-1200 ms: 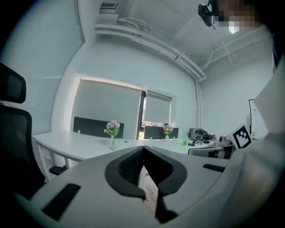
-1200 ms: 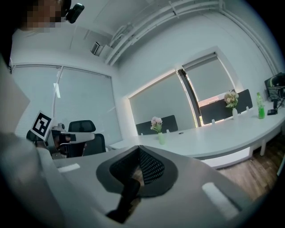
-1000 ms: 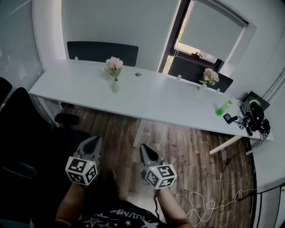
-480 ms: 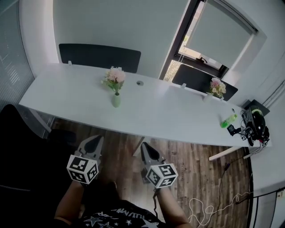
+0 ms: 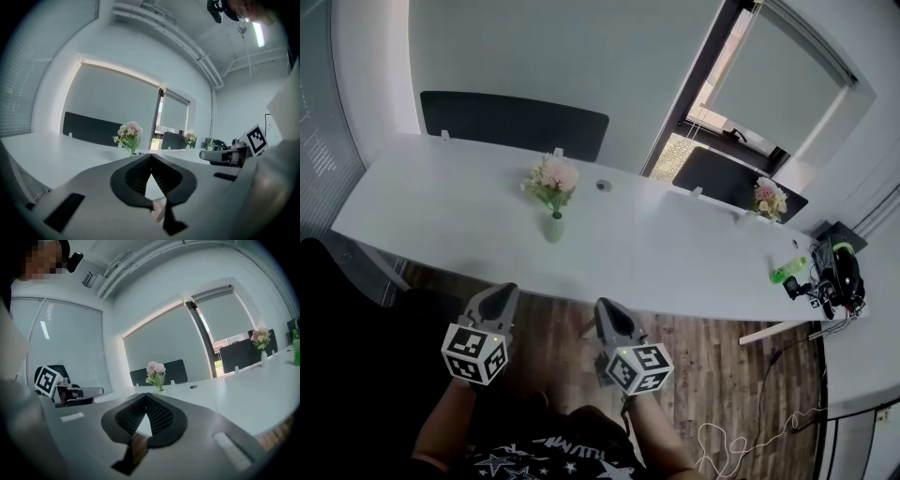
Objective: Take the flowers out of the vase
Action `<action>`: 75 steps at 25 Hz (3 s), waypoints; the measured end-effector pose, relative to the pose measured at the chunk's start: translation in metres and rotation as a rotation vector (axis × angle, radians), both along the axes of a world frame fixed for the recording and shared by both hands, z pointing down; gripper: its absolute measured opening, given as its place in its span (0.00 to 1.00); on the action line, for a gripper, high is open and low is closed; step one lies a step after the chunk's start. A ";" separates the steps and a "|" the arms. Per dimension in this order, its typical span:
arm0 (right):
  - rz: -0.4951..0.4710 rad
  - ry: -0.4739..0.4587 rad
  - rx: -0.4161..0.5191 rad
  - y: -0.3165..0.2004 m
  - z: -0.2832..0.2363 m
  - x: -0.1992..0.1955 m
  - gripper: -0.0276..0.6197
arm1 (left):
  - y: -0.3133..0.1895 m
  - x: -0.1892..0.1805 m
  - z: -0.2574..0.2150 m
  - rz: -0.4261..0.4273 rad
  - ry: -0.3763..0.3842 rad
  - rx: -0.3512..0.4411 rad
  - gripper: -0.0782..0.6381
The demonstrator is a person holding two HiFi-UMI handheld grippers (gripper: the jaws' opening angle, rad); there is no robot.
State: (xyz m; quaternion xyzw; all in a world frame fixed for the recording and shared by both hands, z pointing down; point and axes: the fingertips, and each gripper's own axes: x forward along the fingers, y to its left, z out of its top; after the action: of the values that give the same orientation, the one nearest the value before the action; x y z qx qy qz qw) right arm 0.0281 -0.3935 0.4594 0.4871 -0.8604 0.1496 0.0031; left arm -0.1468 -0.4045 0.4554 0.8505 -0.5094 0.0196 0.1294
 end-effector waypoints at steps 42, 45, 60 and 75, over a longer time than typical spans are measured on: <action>-0.511 -0.096 -0.176 -0.231 0.045 -0.024 0.18 | -0.157 0.051 0.082 -0.206 -0.046 -0.124 0.25; -0.542 -0.094 -0.194 -0.232 0.049 -0.031 0.23 | -0.165 0.056 0.091 -0.173 -0.074 -0.127 0.37; -0.583 -0.064 -0.251 -0.263 0.073 -0.074 0.36 | -0.238 0.068 0.154 0.048 -0.154 -0.134 0.57; -0.673 0.039 -0.255 -0.279 0.094 -0.106 0.36 | -0.267 0.077 0.174 0.179 -0.221 -0.141 0.54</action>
State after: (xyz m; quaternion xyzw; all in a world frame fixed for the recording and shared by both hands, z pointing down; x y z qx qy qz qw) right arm -0.0779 -0.6724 0.5531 0.1748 -0.9469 0.2369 0.1291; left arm -0.0695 -0.6715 0.6292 0.8739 -0.4401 0.1603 0.1298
